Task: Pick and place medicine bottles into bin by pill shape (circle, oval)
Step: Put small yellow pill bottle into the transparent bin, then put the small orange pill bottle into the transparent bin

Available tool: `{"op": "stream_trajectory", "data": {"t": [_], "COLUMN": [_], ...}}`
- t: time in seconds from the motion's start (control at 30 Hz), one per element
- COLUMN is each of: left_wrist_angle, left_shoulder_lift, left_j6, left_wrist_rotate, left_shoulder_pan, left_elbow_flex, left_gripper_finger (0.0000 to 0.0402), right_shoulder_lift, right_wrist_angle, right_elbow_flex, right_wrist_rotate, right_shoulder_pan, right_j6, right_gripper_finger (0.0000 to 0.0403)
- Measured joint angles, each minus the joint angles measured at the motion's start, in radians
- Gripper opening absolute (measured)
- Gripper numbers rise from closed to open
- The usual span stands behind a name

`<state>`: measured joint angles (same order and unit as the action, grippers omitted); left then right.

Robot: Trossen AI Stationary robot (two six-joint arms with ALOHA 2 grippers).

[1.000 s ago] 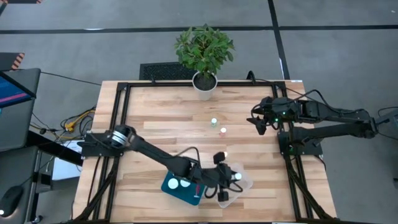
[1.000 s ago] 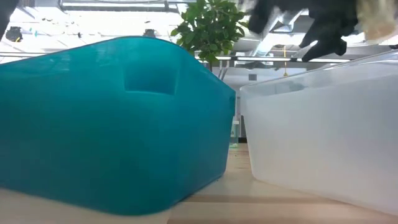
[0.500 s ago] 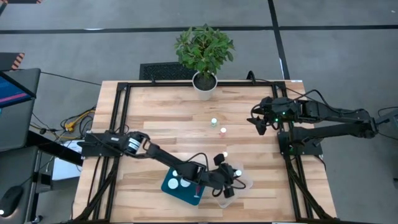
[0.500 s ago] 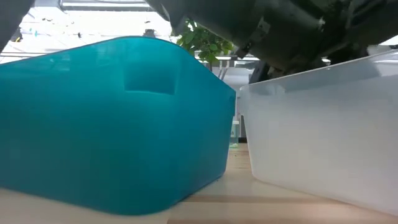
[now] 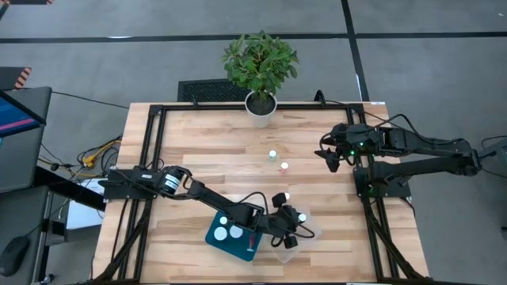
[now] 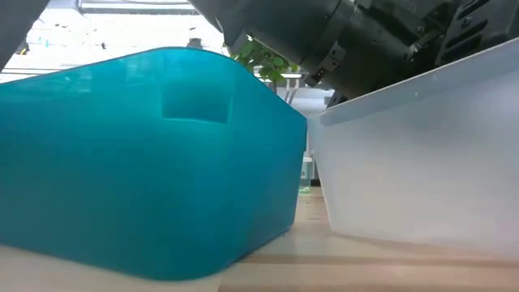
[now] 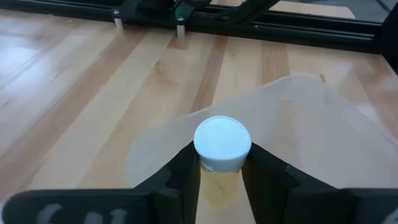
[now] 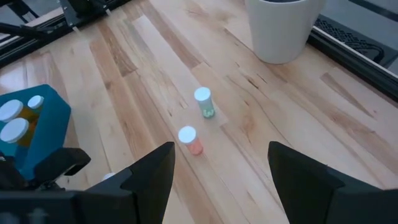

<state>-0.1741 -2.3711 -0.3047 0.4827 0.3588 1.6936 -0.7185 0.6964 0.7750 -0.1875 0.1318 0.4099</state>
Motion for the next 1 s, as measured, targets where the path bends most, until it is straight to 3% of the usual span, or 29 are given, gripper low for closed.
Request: {"op": "stream_trajectory", "data": {"t": [0.3,1.0], "left_wrist_angle": [-0.003,-0.08], "left_shoulder_lift": [0.0,0.033], "left_j6": [-0.015,-0.033], "left_wrist_rotate": [-0.003,0.016], "left_shoulder_pan": [0.0,0.001], "left_elbow_flex": [0.0,0.005], "left_gripper_finger": [0.016,0.017], "right_shoulder_lift": [0.0,0.0], "right_wrist_angle": [0.0,-0.001], "right_elbow_flex": [0.0,0.0], "right_wrist_rotate": [0.002,0.003], "right_shoulder_pan": [0.0,0.0], "right_j6": [-0.011,-0.026], "right_gripper_finger": [0.0271,0.0271]}}
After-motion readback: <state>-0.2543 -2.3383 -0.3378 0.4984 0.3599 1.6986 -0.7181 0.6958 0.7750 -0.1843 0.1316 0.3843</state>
